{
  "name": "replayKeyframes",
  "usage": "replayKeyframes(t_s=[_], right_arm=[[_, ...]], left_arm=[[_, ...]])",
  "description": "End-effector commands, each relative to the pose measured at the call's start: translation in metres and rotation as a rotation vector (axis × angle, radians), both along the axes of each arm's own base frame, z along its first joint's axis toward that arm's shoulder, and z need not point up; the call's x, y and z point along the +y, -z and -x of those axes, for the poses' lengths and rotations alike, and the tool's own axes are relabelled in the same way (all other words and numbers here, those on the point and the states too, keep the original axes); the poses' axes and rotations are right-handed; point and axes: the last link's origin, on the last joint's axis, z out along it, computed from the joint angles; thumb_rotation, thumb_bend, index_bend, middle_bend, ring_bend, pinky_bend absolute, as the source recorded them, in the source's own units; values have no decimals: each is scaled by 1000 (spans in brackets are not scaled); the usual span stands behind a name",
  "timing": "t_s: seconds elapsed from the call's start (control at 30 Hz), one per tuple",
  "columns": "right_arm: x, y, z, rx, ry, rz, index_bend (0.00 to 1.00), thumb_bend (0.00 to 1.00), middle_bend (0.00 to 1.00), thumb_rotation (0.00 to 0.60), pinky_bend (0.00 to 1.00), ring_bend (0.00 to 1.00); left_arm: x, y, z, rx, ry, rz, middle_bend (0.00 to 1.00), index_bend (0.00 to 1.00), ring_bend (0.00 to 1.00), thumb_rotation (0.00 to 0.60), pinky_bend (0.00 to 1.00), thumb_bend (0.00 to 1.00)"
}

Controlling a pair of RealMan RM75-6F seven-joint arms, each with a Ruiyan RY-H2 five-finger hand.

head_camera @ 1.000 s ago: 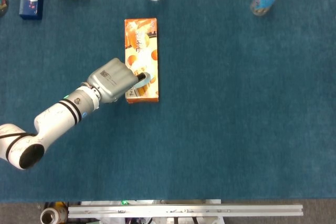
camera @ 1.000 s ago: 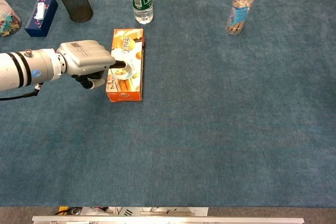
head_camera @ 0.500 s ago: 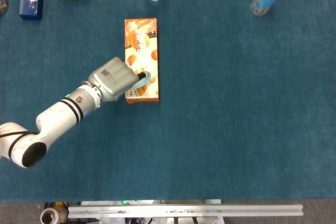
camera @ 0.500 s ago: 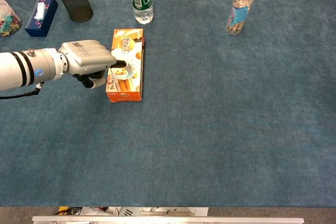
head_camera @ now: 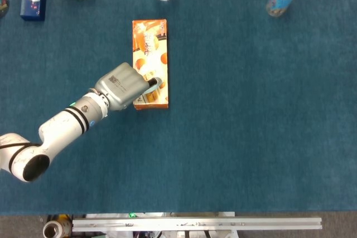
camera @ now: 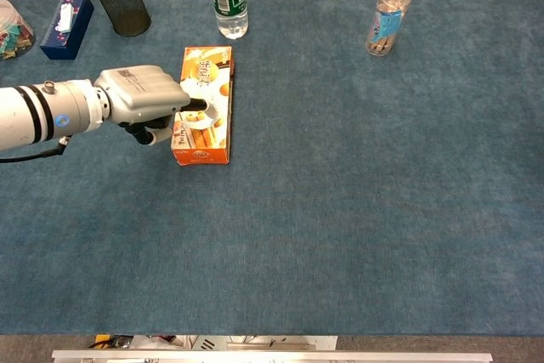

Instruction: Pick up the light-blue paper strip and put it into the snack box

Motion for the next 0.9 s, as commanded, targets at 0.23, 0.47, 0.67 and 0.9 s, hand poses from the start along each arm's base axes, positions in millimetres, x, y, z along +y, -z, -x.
replayKeyframes(t_s=[0.23,0.47,0.67,0.9], right_arm=[[1,-3,3,-4,9,10,313,616,831,600,1000,927],[2,-3,3,-4,7,11,311,616,831,600,1000,928],[2,-3,3,-5,8,11,307,616,831,600,1000,928],[2,-2,3,-7,6,10,307,616,831,600,1000,929]], left_arm=[[0,5,2,17,-4,4,987,138,1000,600,1000,993],[1,1,-1,7,-5,-9,987,138,1000,600,1000,992],[-3,1,0,16,6,-2,987,138,1000,600,1000,992],[-5,6,1,23,5,8,985,138,1000,600,1000,992]])
